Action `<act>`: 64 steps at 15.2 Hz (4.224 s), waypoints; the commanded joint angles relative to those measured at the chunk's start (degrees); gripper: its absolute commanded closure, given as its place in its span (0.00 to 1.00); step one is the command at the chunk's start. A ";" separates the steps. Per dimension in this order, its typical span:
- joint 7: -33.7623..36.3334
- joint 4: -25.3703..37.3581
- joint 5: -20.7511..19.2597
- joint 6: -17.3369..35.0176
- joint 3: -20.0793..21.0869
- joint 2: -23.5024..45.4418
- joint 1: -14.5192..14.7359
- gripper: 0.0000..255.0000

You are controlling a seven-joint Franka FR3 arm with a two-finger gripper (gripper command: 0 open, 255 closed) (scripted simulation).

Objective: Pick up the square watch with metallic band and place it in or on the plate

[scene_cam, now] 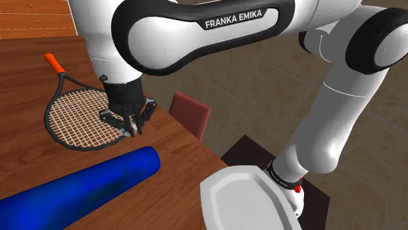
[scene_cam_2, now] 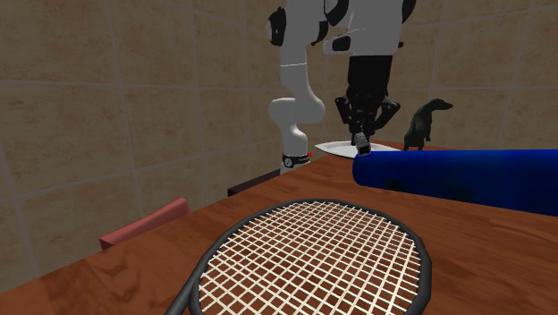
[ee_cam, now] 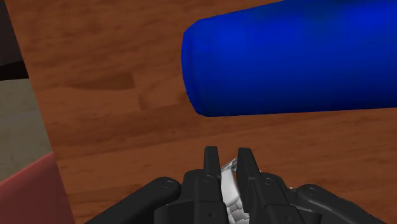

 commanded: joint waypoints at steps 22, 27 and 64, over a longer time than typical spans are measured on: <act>-4.76 -43.37 30.40 -5.44 -3.06 -55.29 13.79 1.00; -1.13 -48.02 34.37 -10.83 -3.32 -65.47 20.13 1.00; -1.93 -51.19 35.92 -6.23 -1.08 -64.11 19.90 0.00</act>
